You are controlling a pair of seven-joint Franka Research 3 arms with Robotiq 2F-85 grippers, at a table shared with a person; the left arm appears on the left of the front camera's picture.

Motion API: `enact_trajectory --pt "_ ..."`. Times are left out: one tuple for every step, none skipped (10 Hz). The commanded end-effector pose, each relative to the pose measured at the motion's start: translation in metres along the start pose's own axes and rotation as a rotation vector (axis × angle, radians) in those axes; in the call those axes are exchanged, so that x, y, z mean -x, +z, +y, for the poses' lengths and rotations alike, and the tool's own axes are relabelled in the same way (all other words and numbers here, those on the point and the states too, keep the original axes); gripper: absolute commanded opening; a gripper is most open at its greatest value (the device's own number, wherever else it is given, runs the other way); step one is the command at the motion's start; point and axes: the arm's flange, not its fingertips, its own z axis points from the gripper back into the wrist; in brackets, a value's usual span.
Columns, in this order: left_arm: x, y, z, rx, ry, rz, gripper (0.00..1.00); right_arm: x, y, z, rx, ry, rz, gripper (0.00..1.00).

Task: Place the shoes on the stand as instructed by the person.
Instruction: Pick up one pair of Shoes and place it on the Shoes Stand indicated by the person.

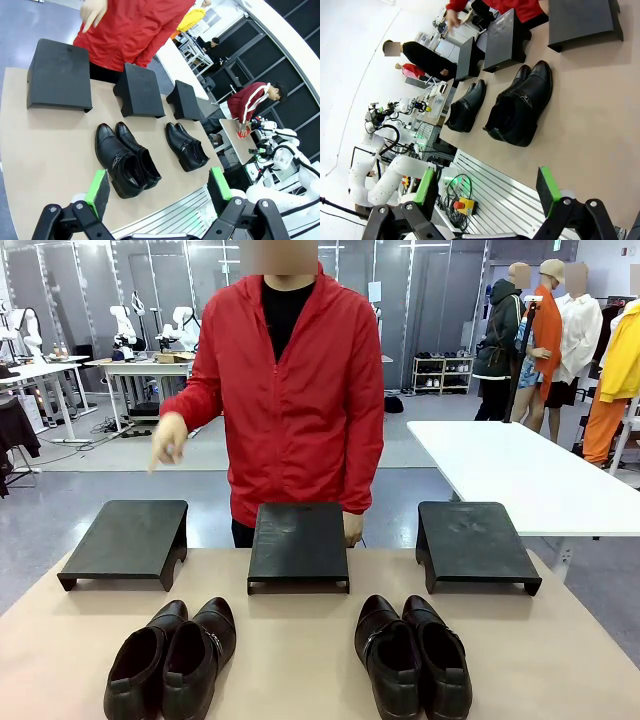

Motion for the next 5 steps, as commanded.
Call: enact_trajectory --pt "-0.002 -0.001 -0.0015 0.009 -0.008 0.0 1.0 -0.0016 0.0018 0.0009 -0.008 0.025 -0.011 1.0" --pt "-0.002 -0.001 -0.0015 0.009 -0.008 0.0 1.0 -0.0016 0.0018 0.0009 -0.008 0.025 -0.011 1.0" --pt "-0.002 -0.001 -0.0015 0.009 -0.008 0.0 1.0 -0.0016 0.0018 0.0009 -0.008 0.025 -0.011 1.0" --pt "-0.002 -0.001 -0.0015 0.009 -0.008 0.0 1.0 -0.0016 0.0018 0.0009 -0.008 0.025 -0.011 1.0" --pt "-0.002 -0.001 -0.0015 0.009 -0.008 0.0 1.0 -0.0016 0.0018 0.0009 -0.008 0.025 -0.011 1.0"
